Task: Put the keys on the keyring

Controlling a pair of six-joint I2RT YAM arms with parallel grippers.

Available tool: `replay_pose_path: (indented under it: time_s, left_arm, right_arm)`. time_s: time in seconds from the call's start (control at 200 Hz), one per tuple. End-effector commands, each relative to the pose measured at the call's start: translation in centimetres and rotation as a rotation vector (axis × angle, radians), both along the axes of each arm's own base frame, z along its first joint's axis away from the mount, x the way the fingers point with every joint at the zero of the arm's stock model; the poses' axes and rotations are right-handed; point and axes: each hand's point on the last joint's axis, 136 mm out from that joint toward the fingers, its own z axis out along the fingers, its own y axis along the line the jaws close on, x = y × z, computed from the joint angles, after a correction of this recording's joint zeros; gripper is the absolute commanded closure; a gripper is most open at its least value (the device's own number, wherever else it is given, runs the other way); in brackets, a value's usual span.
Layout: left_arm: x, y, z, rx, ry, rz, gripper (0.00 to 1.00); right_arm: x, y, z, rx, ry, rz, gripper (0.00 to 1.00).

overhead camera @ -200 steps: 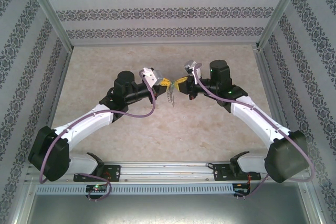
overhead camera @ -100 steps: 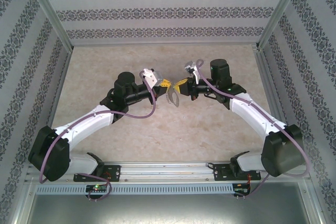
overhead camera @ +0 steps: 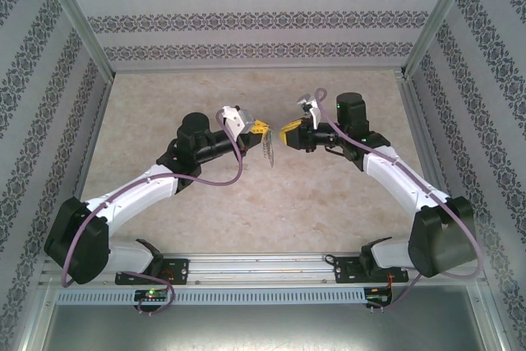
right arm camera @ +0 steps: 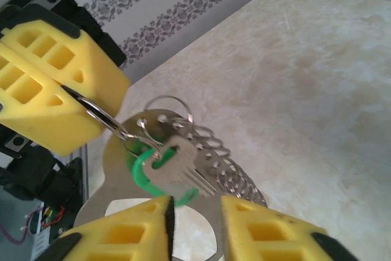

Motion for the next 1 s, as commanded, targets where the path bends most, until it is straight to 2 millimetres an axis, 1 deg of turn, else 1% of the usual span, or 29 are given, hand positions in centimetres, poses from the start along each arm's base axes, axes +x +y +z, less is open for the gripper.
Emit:
replay_pose_path:
  time_s: [0.0,0.09,0.335,0.385,0.565,0.65,0.789,0.839,0.914,0.994]
  left_arm:
    - [-0.7,-0.5,2.6,-0.068,-0.069,-0.028,1.0]
    - [-0.6,-0.5,2.6,-0.079,-0.063,-0.029,1.0]
    - [-0.4,-0.4,3.1,-0.147,-0.026,-0.056,1.0]
    - [-0.2,-0.2,3.4,-0.177,-0.015,-0.065,1.0]
    - [0.2,0.0,3.6,-0.227,0.027,-0.091,1.0]
    - [0.6,0.3,3.9,-0.268,0.049,-0.104,1.0]
    - [1.2,1.2,4.4,-0.346,0.089,-0.122,1.0]
    - [1.4,1.3,4.4,-0.361,0.098,-0.127,1.0]
    - [1.5,1.3,4.4,-0.369,0.111,-0.134,1.0]
    - [1.6,1.4,4.4,-0.377,0.123,-0.14,1.0]
  right_arm:
    - [0.0,-1.0,2.3,0.046,-0.065,-0.043,0.68]
    - [0.1,-1.4,3.0,0.066,-0.078,-0.069,0.65]
    - [0.3,-1.5,4.8,0.12,-0.117,-0.091,0.54]
    - [0.6,-1.5,5.3,0.134,-0.127,-0.104,0.53]
    - [1.0,-1.6,6.5,0.184,-0.157,-0.132,0.52]
    - [1.2,-1.7,7.1,0.206,-0.17,-0.144,0.51]
    - [1.3,-1.5,7.7,0.244,-0.16,-0.129,0.47]
    - [1.3,-1.3,7.9,0.256,-0.157,-0.115,0.43]
    - [1.4,-1.0,8.1,0.271,-0.156,-0.101,0.39]
    - [1.5,-0.7,8.2,0.278,-0.154,-0.091,0.38]
